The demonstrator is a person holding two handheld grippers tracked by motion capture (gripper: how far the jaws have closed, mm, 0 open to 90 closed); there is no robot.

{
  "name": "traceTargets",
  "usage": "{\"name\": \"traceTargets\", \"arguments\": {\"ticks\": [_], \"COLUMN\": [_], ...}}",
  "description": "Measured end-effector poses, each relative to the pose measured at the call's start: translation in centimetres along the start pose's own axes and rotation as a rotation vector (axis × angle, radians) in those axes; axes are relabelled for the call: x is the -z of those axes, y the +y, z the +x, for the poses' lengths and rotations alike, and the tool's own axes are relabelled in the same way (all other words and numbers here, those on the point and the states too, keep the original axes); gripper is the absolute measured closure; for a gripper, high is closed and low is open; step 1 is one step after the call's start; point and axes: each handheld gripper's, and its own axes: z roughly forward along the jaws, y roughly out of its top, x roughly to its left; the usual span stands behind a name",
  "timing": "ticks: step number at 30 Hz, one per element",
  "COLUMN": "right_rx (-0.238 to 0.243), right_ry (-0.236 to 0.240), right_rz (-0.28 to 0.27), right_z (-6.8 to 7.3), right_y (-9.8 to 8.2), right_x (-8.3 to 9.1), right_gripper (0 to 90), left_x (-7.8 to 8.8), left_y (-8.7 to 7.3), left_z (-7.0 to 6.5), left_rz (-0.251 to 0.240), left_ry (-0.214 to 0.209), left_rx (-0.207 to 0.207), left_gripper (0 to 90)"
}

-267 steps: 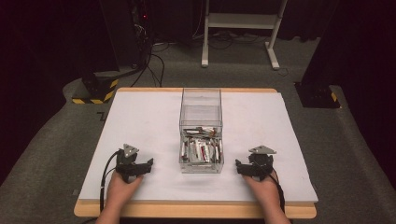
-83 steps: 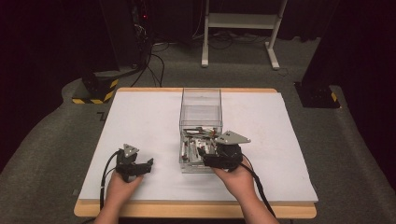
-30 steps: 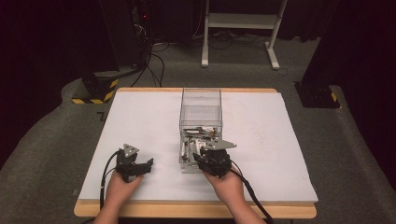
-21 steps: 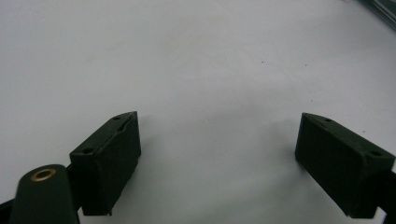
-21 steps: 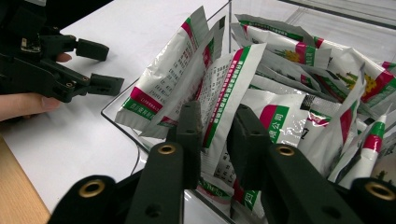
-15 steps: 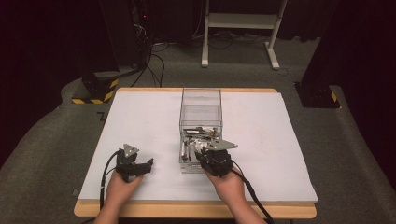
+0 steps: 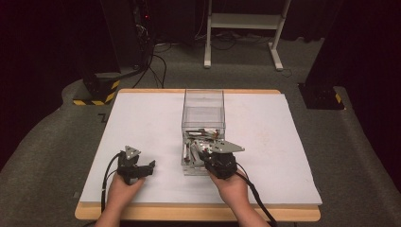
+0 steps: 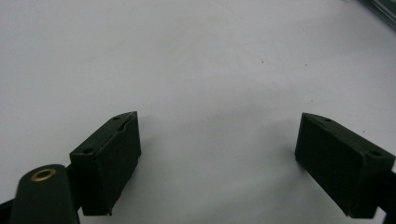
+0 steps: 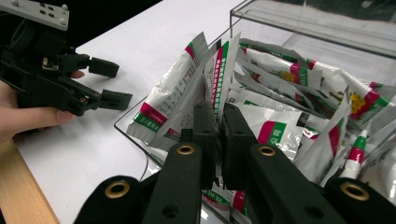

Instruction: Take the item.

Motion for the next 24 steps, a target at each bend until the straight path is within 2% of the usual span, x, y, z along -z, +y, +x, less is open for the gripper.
{"name": "traceTargets", "arguments": {"ticks": [11,24], "right_rx": [-0.001,-0.003], "right_ry": [-0.019,-0.023], "right_rz": [-0.044,-0.061], "right_z": [-0.19,-0.27], "right_y": [-0.01,-0.05], "right_x": [0.56,0.87], "right_gripper": [87.1,87.1], "left_x": [0.0,0.0], "left_y": [0.0,0.0], "left_z": [0.0,0.0], "left_rz": [0.0,0.0], "left_ry": [0.0,0.0], "left_rx": [0.0,-0.001], "left_gripper": [14.3,14.4]}}
